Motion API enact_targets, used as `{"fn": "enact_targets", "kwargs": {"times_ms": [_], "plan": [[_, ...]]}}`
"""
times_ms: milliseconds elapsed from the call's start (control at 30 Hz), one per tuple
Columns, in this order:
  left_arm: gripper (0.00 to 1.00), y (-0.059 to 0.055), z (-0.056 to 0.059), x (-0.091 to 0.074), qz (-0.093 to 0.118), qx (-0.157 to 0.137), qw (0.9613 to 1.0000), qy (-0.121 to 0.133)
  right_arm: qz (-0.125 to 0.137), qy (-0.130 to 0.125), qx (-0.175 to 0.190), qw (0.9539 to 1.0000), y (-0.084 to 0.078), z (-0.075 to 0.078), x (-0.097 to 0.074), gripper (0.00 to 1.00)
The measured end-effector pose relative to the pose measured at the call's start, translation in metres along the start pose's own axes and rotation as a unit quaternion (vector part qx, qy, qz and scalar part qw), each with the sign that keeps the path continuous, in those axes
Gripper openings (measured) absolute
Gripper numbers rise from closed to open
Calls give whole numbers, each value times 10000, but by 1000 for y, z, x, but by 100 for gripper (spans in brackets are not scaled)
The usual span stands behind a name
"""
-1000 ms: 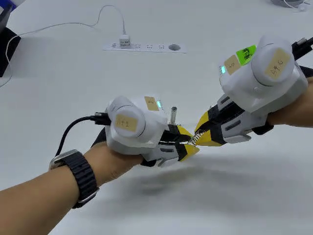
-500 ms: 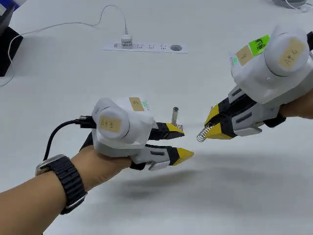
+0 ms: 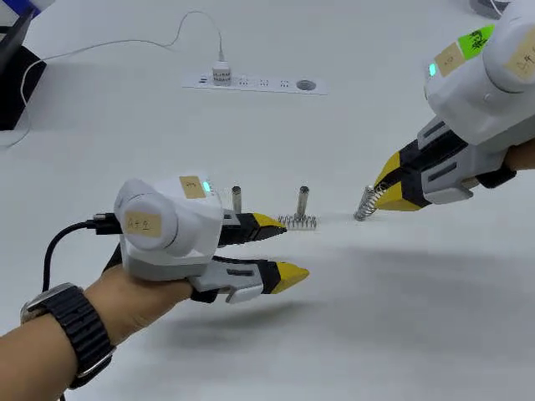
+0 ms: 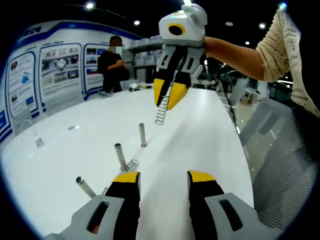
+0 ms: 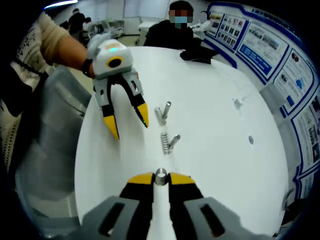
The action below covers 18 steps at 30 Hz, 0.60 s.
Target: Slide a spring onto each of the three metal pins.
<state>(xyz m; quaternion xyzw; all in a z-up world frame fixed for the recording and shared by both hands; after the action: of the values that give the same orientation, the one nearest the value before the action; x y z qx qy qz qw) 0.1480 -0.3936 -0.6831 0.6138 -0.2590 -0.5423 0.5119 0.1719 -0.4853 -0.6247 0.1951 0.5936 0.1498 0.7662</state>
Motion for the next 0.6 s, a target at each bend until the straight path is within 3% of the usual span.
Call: {"fn": "enact_targets", "kwargs": {"times_ms": [333,467,600], "plan": [[42,-9,-8,-17,104,-245,9993,248,-194,-98,49,9998,-7,21,-5,12],[44,-11,-11,-24,152,-319,9987,354,-314,-104,56,9994,-13,33,0,12],[45,-15,-14,-30,165,-382,9982,435,-382,-66,87,9992,-17,36,3,12]]}}
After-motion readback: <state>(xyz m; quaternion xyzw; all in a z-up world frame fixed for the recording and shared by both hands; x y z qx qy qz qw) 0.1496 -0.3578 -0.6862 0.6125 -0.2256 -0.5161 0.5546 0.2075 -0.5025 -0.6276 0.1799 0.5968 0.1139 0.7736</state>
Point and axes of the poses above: the centre of the closed fingertips' face, and the gripper's own axes: x roughly forward along the fingers, z roughly to its right, y roughly out of its top, the point moved 1 cm from there along -x, roughly backward along the fingers, and after that the axes turned 6 degrees about -x, right-handed, at the moved point
